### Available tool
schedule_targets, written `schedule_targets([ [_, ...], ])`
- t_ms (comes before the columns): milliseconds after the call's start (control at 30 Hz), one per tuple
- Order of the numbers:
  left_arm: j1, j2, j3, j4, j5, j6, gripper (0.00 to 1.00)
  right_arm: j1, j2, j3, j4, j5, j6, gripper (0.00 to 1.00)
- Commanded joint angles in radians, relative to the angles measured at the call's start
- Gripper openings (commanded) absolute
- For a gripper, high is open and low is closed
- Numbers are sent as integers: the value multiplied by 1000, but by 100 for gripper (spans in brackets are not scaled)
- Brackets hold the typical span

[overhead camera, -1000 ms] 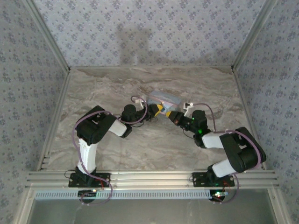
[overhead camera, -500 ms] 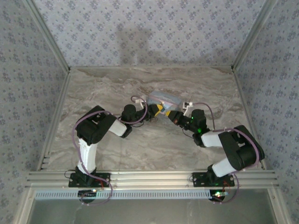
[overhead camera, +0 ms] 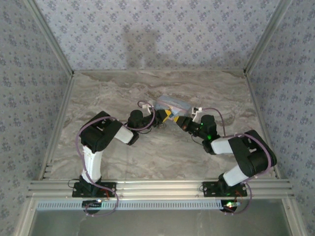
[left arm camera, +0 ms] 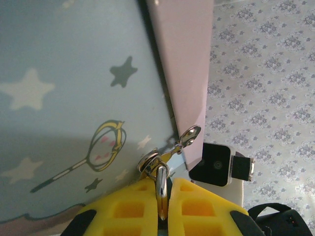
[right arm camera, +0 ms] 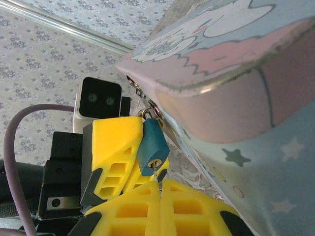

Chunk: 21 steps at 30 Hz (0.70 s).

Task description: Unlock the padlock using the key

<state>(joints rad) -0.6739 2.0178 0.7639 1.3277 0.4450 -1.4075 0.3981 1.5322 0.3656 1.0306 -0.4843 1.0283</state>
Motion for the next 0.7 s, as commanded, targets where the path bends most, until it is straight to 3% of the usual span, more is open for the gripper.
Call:
schedule_targets([
  [0, -11, -29, 31, 79, 49, 3, 0, 11, 27, 42, 50, 24, 6, 0],
  [667, -13, -33, 31, 80, 47, 4, 0, 35, 39, 43, 115, -1, -13, 0],
])
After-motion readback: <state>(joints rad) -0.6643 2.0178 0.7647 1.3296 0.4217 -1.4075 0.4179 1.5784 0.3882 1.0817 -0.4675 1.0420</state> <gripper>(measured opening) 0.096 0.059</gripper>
